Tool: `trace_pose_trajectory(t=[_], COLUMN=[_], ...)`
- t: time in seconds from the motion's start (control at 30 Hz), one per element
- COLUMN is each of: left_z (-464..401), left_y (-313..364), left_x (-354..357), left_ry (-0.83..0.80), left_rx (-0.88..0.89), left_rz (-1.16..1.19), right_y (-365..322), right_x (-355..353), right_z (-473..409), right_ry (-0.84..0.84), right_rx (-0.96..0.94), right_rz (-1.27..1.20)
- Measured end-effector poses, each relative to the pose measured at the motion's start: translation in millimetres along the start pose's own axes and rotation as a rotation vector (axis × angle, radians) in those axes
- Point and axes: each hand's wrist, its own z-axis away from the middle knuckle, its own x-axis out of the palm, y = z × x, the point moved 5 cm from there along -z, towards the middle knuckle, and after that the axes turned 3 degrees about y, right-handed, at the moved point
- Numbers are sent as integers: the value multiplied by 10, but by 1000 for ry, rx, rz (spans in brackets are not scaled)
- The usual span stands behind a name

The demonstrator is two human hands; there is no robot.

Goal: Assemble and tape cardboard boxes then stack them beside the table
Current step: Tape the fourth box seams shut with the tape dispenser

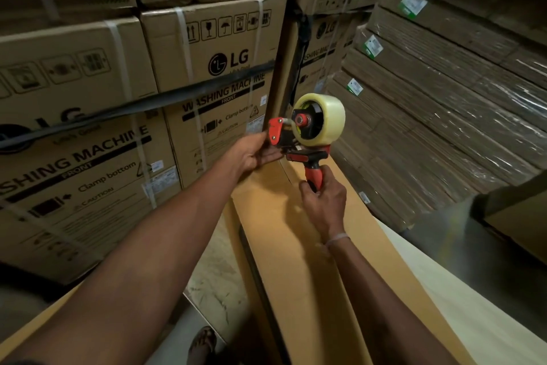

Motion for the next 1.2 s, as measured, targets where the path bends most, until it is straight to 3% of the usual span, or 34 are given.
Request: trace_pose_trajectory(t=[0.1,0.23,0.57,0.73,1.2], left_z=[-53,-80,-72,-167,-121], left_y=[33,78,111,88,58], left_x=[-91,-205,-246,-236,-215], left_ry=[36,62,-108,11,338], left_rx=[-49,48,37,114,271], left_rz=[-5,-119,-80,-259,-326], right_y=[-30,-40,-38,-69,-85], right_x=[10,17,33,30,-123], right_z=[35,66,78,95,181], right_ry=[2,-16,-18,-31,-118], right_rx=[-21,-32,-37,-35,21], right_rz=[-4,22,18,32,69])
